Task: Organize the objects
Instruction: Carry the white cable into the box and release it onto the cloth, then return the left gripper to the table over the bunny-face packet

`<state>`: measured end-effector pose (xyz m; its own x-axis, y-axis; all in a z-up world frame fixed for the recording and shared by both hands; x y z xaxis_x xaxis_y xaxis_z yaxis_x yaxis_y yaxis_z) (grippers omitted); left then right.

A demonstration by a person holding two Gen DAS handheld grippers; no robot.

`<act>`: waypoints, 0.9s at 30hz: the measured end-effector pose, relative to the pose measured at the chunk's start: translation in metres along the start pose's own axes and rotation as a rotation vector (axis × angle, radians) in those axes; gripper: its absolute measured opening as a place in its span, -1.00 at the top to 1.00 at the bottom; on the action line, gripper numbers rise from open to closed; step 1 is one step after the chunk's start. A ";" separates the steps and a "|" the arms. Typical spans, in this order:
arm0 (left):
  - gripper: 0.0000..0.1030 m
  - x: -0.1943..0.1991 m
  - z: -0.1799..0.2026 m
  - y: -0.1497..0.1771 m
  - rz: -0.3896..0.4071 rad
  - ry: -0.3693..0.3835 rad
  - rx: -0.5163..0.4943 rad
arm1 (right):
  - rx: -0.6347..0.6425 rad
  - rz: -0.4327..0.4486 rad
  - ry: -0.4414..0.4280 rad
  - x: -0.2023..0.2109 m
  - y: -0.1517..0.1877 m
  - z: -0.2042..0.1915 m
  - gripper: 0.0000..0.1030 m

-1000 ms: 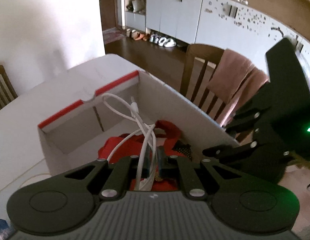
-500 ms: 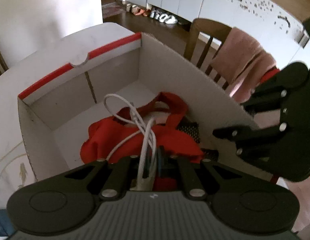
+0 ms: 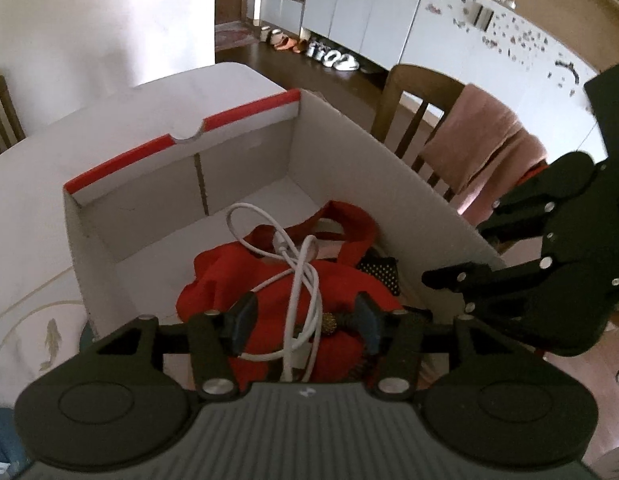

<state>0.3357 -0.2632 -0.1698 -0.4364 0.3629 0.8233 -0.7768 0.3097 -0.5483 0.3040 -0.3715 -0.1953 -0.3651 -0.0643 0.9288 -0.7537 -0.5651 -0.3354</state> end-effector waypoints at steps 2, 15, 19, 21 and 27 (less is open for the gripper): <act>-0.01 0.007 -0.002 0.000 0.009 -0.002 0.007 | 0.000 0.000 0.000 0.000 0.000 0.000 0.82; -0.01 0.075 -0.019 0.009 0.119 -0.007 0.052 | 0.002 -0.002 0.002 -0.001 0.000 -0.002 0.81; -0.01 0.099 -0.034 0.020 0.148 -0.016 0.093 | 0.004 -0.002 0.003 -0.001 0.000 -0.002 0.81; -0.01 0.110 -0.045 0.030 0.154 -0.040 0.107 | 0.004 -0.002 0.003 -0.001 0.000 -0.002 0.81; -0.01 0.141 -0.079 0.066 0.168 -0.106 0.199 | 0.010 -0.003 0.009 -0.001 0.000 -0.001 0.80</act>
<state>0.2586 -0.1219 -0.1017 -0.6035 0.2976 0.7397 -0.7588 0.0706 -0.6475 0.3034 -0.3706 -0.1969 -0.3676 -0.0557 0.9283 -0.7492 -0.5737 -0.3311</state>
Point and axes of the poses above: each gripper's, at about its wrist camera, not at the fingertips, and x roughly against the way its jaws point, z to its right, y to its underside, the point moved 10 cm from there along -x, roughly the way its jaws point, and after that the axes turned 1 degree about x, right-handed, at the moved point
